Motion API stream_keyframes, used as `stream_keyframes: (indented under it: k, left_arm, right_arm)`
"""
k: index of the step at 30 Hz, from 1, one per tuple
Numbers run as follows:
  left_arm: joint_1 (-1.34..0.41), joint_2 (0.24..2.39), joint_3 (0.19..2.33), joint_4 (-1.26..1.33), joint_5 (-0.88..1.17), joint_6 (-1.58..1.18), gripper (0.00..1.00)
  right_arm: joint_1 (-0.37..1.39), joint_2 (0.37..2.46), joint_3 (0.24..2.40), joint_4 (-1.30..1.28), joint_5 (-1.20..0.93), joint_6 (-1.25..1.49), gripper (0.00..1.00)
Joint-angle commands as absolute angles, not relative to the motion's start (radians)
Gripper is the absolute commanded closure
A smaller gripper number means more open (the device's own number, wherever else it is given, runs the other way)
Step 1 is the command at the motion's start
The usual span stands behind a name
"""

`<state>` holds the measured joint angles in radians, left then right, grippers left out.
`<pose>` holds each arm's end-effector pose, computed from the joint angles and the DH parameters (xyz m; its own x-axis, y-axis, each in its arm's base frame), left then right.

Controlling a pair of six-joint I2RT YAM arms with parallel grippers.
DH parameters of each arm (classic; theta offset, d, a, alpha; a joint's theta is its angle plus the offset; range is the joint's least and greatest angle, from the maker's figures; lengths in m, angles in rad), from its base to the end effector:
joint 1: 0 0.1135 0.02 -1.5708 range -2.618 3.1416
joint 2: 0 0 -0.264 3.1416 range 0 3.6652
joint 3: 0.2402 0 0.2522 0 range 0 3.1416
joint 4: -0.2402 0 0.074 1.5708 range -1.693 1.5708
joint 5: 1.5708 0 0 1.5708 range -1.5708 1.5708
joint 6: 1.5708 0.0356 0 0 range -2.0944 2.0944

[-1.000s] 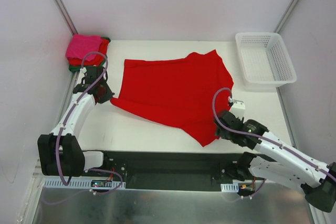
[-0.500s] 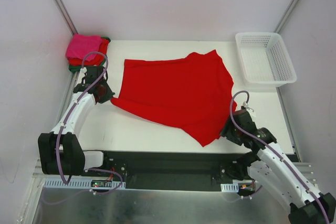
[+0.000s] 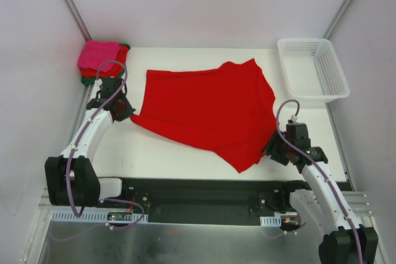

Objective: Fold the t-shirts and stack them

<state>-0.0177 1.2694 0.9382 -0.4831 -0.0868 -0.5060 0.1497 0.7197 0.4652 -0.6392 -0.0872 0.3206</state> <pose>0.2679 -0.0017 0.2631 -0.6157 -0.4720 -0.6309 -0.3890 0.8784 -0.2775 0.1402 0.0243 0.1986 -0.7952 0.1976 -0.5732 0.0507 0.9638 0.2619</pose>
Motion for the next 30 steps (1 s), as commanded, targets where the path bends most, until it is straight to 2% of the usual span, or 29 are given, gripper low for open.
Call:
stream_keyframes:
  k: [1, 30]
  left_arm:
    - [-0.009, 1.275, 0.94, -0.465, -0.091, -0.499, 1.0]
    - [-0.009, 1.272, 0.939, -0.459, -0.095, -0.492, 1.0]
  right_arm:
    - [0.117, 0.741, 0.457, -0.574, -0.158, 0.281, 0.47]
    - [0.014, 0.959, 0.462, -0.457, -0.16, 0.252, 0.49]
